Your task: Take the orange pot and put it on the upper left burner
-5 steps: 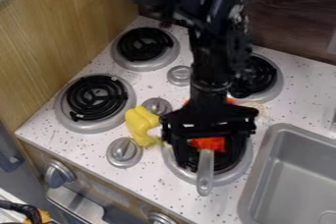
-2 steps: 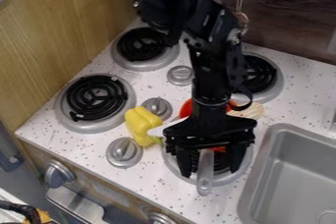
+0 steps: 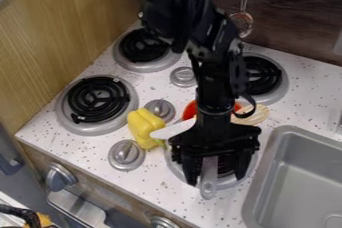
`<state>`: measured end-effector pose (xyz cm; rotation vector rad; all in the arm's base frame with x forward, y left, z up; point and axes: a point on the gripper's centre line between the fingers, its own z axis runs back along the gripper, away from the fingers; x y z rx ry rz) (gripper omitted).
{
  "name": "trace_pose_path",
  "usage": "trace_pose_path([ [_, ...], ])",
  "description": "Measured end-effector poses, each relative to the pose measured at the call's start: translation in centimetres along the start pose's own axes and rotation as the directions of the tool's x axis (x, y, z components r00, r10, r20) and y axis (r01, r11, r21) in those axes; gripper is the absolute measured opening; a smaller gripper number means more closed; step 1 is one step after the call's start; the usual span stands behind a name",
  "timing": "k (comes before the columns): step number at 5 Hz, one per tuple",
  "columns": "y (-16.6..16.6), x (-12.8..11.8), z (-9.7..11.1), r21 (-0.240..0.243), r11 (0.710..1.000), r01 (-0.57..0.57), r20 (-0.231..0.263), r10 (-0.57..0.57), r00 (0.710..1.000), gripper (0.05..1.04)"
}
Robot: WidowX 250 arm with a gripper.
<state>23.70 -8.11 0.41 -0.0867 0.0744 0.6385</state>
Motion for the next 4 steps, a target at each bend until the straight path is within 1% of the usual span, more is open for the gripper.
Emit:
trace_pose_path([
  [1,0.08,0.16,-0.79,-0.012,1.000,-0.007,-0.005,0.007,1.000,0.959],
  [2,0.11,0.28,-1.02,-0.023,1.000,-0.018,0.010,0.018,1.000,0.852],
  [3,0.34,0.57,-1.14,-0.017,1.000,-0.020,0.034,0.020,0.999,0.550],
  [4,0.33,0.62,-1.08,-0.011,1.000,-0.006,0.043,0.007,0.999,0.376],
])
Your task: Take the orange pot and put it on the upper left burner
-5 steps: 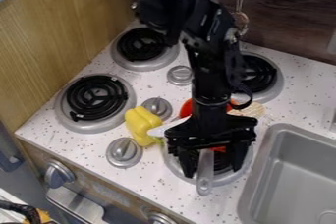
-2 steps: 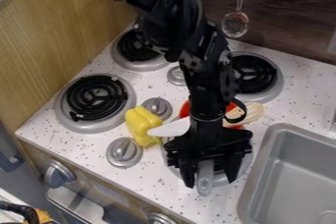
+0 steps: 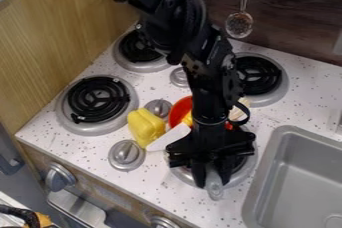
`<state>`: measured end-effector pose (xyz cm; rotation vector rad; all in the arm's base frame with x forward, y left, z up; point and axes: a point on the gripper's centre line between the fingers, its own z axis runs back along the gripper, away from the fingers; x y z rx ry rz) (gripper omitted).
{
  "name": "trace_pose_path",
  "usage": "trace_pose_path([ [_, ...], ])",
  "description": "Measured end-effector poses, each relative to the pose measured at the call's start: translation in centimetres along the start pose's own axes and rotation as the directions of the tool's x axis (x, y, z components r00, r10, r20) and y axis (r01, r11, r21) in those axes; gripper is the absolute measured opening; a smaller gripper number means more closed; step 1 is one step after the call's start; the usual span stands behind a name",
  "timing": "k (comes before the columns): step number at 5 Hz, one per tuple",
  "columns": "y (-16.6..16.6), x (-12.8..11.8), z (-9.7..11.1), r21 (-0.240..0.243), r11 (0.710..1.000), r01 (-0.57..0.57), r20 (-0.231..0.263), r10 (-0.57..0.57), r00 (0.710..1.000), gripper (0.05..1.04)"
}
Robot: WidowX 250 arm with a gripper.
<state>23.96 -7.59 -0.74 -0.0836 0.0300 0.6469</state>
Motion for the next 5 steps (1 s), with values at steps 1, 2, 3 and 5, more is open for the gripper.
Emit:
trace_pose_path([
  [1,0.2,0.1,0.1,0.020,1.000,0.014,0.005,-0.014,1.000,0.372],
  [2,0.5,0.4,0.6,0.047,0.999,0.006,0.014,-0.006,1.000,0.372],
  [3,0.1,1.1,1.9,0.053,0.998,0.038,0.034,-0.040,0.999,0.372],
  [5,0.1,5.6,5.0,0.073,0.987,0.140,0.106,-0.147,0.983,0.371],
])
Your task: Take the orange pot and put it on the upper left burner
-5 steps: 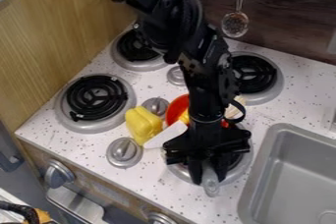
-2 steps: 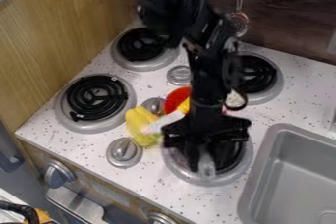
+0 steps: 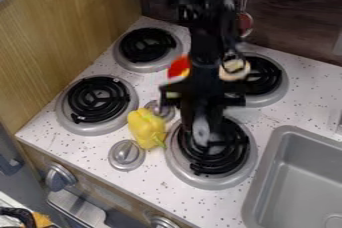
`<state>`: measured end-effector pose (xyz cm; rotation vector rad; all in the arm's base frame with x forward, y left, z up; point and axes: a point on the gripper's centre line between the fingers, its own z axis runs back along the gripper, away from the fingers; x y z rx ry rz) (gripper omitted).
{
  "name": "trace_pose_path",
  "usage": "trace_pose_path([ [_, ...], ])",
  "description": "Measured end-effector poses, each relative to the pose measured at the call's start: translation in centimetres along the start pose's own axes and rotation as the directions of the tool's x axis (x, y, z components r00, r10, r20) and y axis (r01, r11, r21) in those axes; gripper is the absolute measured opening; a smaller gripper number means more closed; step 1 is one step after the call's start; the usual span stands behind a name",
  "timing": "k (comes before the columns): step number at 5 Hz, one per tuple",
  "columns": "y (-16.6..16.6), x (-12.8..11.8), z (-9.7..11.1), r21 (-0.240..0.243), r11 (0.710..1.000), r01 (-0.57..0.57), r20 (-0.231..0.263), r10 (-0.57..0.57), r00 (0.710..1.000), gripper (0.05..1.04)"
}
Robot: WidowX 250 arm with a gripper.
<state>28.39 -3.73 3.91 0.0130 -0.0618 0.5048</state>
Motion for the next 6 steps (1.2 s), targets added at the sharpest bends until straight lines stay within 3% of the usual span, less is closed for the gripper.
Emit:
trace_pose_path([
  [2,2.5,5.4,-0.1,0.034,0.983,0.183,0.078,-0.185,0.980,0.372],
  [3,3.8,7.7,-0.9,0.058,0.960,0.274,0.069,-0.278,0.958,0.371],
  [6,5.6,12.2,-3.7,0.032,0.925,0.379,0.079,-0.380,0.922,0.372],
])
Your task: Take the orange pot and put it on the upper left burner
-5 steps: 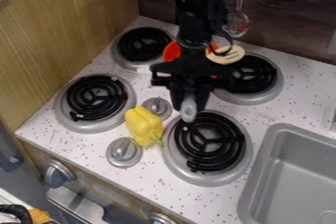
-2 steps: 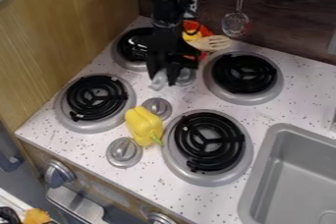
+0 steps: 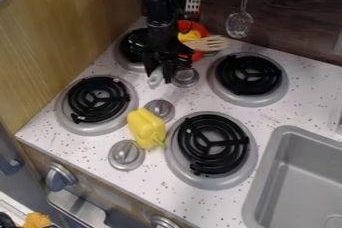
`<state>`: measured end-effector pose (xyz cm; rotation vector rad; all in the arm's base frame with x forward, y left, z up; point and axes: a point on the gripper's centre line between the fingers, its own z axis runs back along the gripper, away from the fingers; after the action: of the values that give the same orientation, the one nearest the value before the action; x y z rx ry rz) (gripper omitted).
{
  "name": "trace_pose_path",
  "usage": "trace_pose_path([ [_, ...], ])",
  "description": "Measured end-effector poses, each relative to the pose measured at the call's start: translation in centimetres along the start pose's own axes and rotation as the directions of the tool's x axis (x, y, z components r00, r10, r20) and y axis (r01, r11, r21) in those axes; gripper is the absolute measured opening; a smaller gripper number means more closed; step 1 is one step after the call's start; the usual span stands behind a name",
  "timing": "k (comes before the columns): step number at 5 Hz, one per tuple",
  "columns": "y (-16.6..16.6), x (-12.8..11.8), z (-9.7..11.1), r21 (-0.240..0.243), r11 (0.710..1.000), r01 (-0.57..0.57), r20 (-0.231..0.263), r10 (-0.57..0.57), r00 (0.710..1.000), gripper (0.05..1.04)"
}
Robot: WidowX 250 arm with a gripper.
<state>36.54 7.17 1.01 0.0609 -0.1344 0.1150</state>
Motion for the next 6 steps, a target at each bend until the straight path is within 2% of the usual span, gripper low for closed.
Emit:
trace_pose_path([
  [2,1.9,0.8,-1.9,-0.014,1.000,0.003,-0.009,-0.004,1.000,0.372],
  [3,2.0,1.2,-2.2,-0.018,1.000,0.024,-0.018,-0.025,1.000,0.372],
  [4,2.0,1.3,-2.2,-0.016,1.000,0.025,-0.018,-0.025,1.000,0.422],
  [5,2.2,1.0,-2.4,-0.006,1.000,0.009,-0.028,-0.009,1.000,0.725],
  [6,2.1,0.2,-2.7,0.000,1.000,0.006,-0.053,-0.006,0.999,0.980],
])
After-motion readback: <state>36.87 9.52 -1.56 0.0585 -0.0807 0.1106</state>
